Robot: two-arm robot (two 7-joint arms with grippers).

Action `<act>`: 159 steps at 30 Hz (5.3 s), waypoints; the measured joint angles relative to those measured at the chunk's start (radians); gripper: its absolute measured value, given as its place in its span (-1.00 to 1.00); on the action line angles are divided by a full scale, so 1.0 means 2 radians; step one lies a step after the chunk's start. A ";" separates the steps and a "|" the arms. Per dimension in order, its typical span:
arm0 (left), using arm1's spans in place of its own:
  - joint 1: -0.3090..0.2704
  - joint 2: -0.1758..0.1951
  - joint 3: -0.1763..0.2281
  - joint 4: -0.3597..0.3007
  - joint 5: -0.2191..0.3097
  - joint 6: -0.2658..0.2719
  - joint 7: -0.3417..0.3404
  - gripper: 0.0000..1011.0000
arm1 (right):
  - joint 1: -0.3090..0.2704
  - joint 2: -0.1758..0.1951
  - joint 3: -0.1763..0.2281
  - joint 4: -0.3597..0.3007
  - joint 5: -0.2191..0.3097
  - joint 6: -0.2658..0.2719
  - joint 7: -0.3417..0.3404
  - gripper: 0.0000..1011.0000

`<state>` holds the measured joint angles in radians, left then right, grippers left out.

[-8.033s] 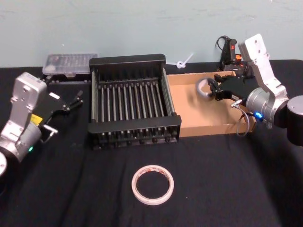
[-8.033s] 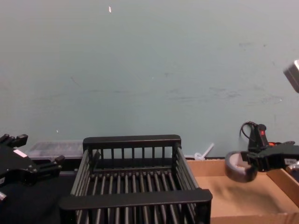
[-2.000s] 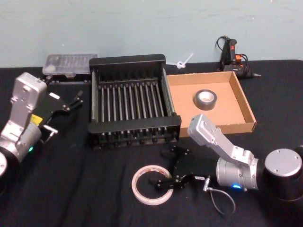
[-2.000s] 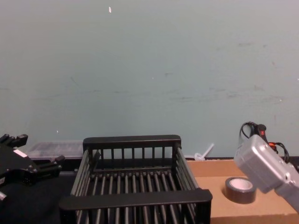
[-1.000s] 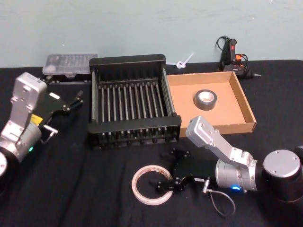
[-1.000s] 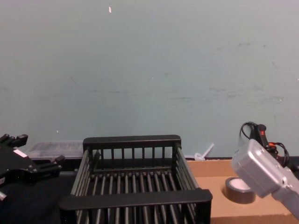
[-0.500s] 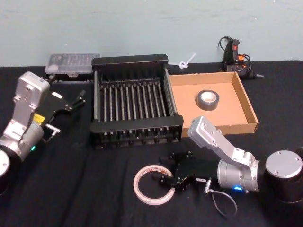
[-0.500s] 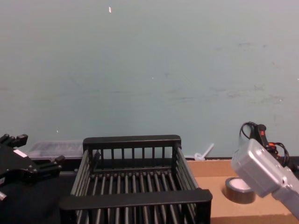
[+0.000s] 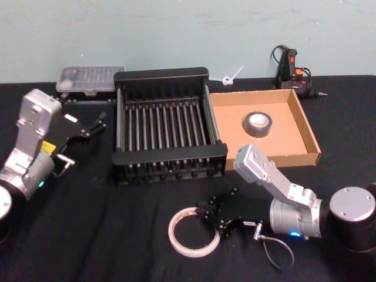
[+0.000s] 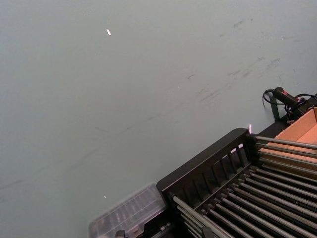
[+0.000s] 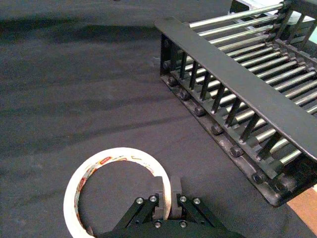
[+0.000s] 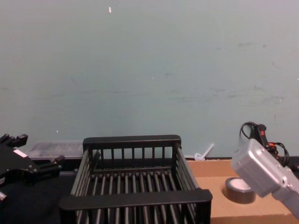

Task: Pick up the white tape and place it into the black box , Pick up the silver tape and place it into the brown box.

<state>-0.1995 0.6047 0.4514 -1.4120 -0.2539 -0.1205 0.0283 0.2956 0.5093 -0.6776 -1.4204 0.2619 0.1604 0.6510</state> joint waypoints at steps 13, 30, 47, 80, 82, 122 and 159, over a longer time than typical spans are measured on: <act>0.000 0.000 0.000 0.000 0.000 0.000 0.000 0.98 | -0.001 0.002 0.003 -0.003 0.006 -0.002 0.007 -0.83; 0.000 0.000 0.000 0.000 0.000 0.000 0.000 0.98 | -0.007 0.030 0.032 -0.056 0.040 -0.022 0.012 -0.83; 0.000 0.000 0.000 0.000 0.000 0.000 0.000 0.98 | 0.028 0.024 0.064 -0.060 0.054 -0.046 -0.012 -0.83; 0.000 0.000 0.000 0.000 0.000 0.000 0.000 0.98 | 0.186 -0.153 0.064 0.200 -0.013 -0.025 -0.100 -0.83; 0.000 0.000 0.000 0.000 0.000 0.000 0.000 0.98 | 0.191 -0.159 0.064 0.213 -0.016 -0.025 -0.102 -0.83; 0.000 0.000 0.000 0.000 0.000 0.000 0.000 0.98 | 0.207 -0.186 0.065 0.268 -0.035 -0.027 -0.097 0.11; 0.000 0.000 0.000 0.000 0.000 0.000 0.000 0.98 | 0.161 -0.154 0.102 0.174 -0.032 -0.020 -0.114 0.98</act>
<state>-0.1996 0.6047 0.4514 -1.4120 -0.2539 -0.1205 0.0283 0.6171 0.2004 -0.4745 -1.0716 0.1984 0.1201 0.4238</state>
